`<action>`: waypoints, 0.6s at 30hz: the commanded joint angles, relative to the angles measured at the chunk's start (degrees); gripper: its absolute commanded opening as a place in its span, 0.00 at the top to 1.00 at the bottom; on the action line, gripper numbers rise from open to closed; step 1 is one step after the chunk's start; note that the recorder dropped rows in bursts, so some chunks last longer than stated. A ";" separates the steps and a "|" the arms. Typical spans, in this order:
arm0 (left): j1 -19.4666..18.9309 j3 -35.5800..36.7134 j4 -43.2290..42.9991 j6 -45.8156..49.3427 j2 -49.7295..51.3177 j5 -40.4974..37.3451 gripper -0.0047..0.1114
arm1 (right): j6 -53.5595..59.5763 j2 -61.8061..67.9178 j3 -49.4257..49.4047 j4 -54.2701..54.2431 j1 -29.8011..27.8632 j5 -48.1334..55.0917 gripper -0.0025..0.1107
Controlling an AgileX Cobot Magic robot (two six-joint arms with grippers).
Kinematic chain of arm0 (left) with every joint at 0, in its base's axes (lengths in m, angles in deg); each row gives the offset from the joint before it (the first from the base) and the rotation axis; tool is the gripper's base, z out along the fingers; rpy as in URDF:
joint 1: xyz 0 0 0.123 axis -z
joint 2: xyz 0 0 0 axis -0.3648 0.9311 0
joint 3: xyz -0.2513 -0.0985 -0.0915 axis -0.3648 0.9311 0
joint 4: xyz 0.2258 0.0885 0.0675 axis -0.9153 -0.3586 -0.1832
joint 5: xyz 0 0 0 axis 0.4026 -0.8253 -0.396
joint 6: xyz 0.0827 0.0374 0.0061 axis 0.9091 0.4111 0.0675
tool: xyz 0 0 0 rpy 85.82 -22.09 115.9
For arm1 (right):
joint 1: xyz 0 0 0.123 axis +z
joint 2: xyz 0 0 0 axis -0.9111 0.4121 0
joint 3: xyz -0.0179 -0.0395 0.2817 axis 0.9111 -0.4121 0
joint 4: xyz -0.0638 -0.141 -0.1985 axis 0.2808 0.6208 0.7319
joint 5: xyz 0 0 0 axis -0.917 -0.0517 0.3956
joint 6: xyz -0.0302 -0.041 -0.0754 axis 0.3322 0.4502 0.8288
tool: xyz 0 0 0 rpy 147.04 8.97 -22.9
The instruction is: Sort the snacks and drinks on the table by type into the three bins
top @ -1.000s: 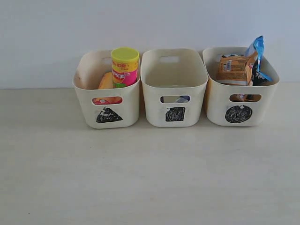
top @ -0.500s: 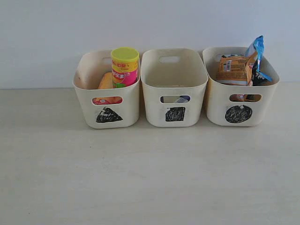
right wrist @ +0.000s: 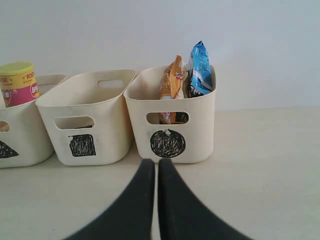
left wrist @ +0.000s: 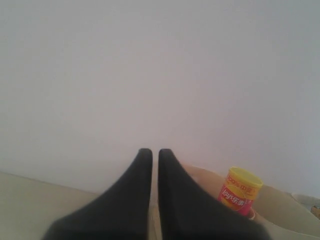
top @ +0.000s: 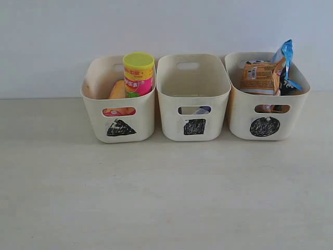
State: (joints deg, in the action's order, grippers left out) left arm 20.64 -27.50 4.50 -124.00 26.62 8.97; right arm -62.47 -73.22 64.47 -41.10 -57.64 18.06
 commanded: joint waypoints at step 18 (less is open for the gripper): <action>-0.24 6.54 23.33 30.50 -0.10 -7.27 0.93 | 0.09 -0.25 0.01 0.02 -0.16 -0.16 0.98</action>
State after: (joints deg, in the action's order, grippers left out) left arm 20.64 -21.19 27.23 -95.37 26.62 1.43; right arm -62.47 -73.22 64.47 -41.10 -57.64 18.06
